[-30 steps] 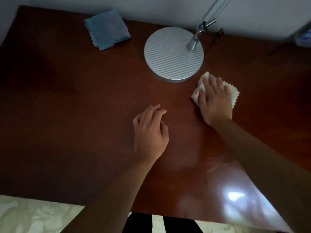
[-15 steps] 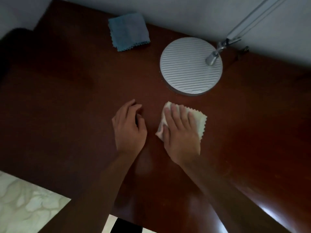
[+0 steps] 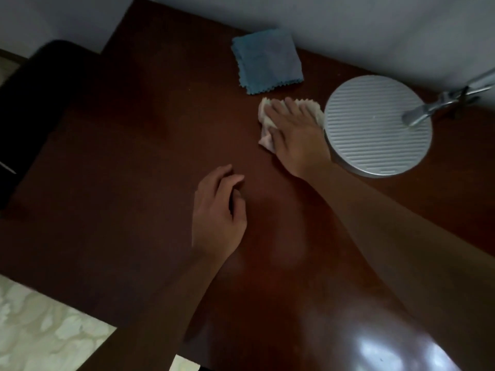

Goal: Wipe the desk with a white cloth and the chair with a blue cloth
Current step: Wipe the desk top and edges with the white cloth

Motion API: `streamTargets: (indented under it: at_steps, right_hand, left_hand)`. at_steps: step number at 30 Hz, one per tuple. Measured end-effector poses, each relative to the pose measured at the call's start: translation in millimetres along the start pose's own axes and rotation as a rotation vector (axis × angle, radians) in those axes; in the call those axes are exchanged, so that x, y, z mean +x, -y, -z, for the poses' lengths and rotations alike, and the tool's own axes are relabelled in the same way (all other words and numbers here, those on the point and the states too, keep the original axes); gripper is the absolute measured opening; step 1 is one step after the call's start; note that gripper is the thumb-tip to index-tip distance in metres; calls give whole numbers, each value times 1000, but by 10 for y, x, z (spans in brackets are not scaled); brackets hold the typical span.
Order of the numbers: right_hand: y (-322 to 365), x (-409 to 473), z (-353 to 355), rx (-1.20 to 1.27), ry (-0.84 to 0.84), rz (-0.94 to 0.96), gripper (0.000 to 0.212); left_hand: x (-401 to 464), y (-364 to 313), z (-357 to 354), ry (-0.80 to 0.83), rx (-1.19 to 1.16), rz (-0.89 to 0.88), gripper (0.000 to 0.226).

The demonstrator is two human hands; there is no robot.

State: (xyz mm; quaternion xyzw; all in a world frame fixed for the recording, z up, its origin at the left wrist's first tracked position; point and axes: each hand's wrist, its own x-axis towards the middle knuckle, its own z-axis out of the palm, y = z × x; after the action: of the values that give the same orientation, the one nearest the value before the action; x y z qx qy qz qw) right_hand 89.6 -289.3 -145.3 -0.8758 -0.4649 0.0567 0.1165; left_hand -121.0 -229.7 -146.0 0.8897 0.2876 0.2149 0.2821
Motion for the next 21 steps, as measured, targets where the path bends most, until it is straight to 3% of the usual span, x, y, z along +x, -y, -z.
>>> streamTargets:
  at_steps: [5,11,14,21]
  right_hand:
    - [357,375,-123,21,4,-60,48]
    - [1611,-397,-461,181,28,191,49]
    - [1719,-483,-486,177,33,227,46]
    - [1475,1113,-413,46,-21,-65,46]
  left_hand:
    - [284,382,258,57,46,-39,28]
    - [493,992,722,64,110,16,32]
    - [570,1293,952,49,156,29,32]
    - [527,1805,1280,29,225,124,34]
